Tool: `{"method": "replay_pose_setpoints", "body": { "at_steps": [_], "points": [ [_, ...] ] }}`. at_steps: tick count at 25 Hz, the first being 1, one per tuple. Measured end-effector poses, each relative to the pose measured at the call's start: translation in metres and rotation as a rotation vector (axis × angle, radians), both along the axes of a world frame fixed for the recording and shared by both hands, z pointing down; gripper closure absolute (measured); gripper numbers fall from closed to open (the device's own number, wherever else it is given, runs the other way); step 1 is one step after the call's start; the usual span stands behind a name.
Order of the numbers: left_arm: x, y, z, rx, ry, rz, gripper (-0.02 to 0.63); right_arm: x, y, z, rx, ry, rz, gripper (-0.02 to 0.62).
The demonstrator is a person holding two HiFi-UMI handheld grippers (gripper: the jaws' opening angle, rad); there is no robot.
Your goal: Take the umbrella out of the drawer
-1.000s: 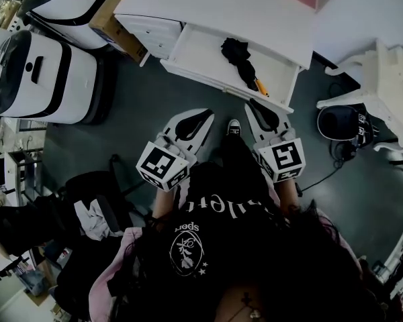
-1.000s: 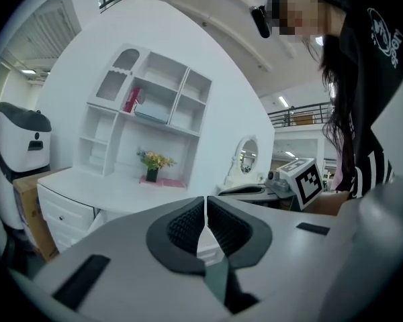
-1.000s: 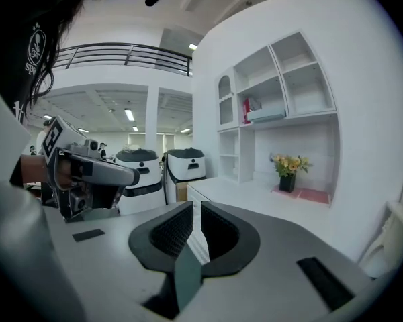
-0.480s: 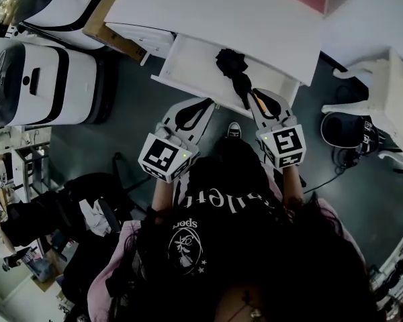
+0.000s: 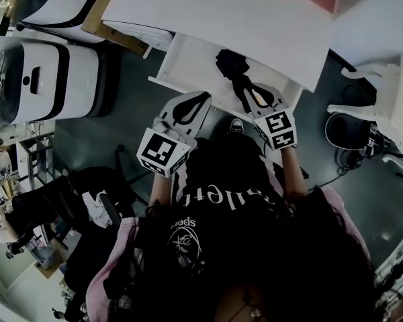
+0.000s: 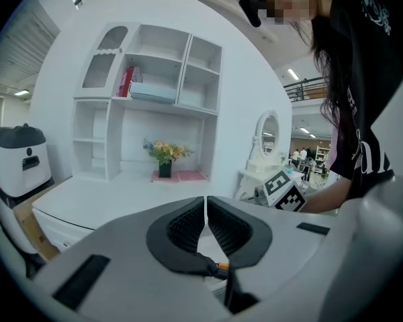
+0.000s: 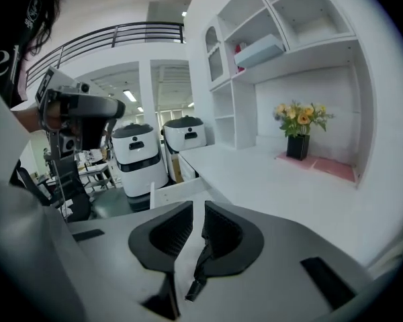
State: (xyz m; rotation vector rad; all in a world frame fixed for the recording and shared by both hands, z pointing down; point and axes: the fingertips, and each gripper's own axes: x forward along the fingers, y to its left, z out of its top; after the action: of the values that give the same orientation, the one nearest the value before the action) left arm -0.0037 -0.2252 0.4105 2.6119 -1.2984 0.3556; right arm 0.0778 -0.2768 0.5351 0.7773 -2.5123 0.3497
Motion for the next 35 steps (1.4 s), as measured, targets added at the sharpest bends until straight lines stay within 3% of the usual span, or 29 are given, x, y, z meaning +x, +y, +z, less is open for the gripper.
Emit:
{"method": "replay_pose_setpoints", "body": {
  "at_steps": [4,9,11,13,15,21,35],
  "points": [
    [-0.001,-0.010,0.007,-0.018,0.015,-0.016,0.583,-0.002,-0.015,0.036,-0.051,0.056,-0.009,0.529],
    [-0.008,-0.018,0.019,-0.038,-0.002,0.031,0.583,-0.009,-0.027,0.073,-0.121,0.123,0.014,0.526],
    [-0.012,-0.024,0.024,-0.027,-0.044,0.070,0.583,-0.015,-0.030,0.086,-0.164,0.138,0.023,0.485],
    [-0.019,-0.031,0.031,-0.027,-0.087,0.094,0.583,-0.019,-0.032,0.101,-0.213,0.156,0.033,0.403],
    [-0.028,-0.038,0.039,-0.042,-0.105,0.111,0.583,-0.023,-0.034,0.120,-0.257,0.183,0.044,0.392],
    [-0.048,-0.061,0.044,-0.043,-0.090,0.162,0.583,-0.025,-0.045,0.174,-0.354,0.272,0.097,0.367],
    [-0.072,-0.100,0.054,-0.056,-0.081,0.193,0.583,-0.034,-0.072,0.244,-0.465,0.479,0.195,0.322]
  ]
}}
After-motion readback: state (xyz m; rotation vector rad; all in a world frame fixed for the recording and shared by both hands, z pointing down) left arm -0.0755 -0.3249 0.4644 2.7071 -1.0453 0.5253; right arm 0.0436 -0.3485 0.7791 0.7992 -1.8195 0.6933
